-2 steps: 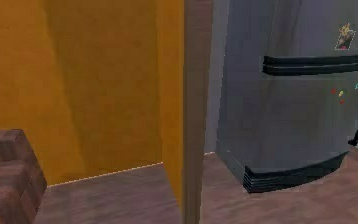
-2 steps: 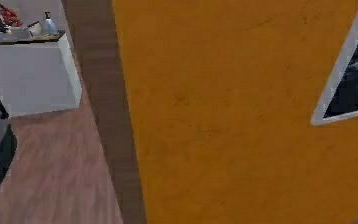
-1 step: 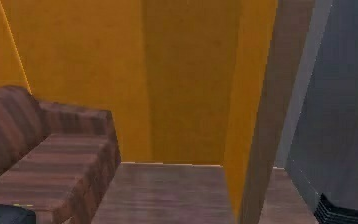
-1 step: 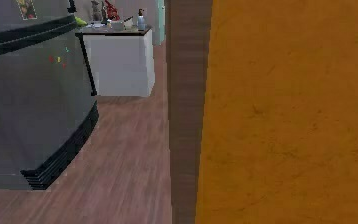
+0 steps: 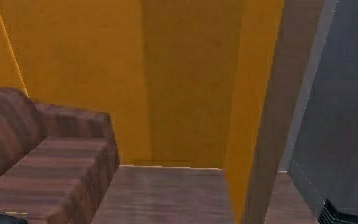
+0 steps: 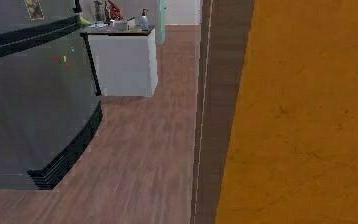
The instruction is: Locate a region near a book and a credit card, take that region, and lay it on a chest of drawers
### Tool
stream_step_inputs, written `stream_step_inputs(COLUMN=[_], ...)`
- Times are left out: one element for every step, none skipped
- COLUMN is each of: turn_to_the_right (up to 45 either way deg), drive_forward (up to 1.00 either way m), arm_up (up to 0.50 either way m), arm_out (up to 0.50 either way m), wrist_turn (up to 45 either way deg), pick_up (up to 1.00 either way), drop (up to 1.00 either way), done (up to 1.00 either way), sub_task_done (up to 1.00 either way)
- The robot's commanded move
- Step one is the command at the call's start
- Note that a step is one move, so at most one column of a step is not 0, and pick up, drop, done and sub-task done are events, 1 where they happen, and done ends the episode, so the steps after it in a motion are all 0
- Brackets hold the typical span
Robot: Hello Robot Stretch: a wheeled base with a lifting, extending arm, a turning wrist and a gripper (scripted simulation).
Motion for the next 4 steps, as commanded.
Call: stream_step_inputs(turn_to_the_right=[0.0, 45.0, 45.0, 6.0], drive_forward=[0.30, 0.00, 0.00, 0.00], arm_up=[0.00, 0.00, 0.00, 0.00], arm_out=[0.00, 0.00, 0.00, 0.00], wrist_turn=[0.0, 0.0, 0.0, 0.0], pick_up=[0.00, 0.00, 0.00, 0.00], drop=[0.00, 0.00, 0.00, 0.00], done=[0.00, 0.00, 0.00, 0.00], sub_task_done=[0.00, 0.00, 0.00, 0.00])
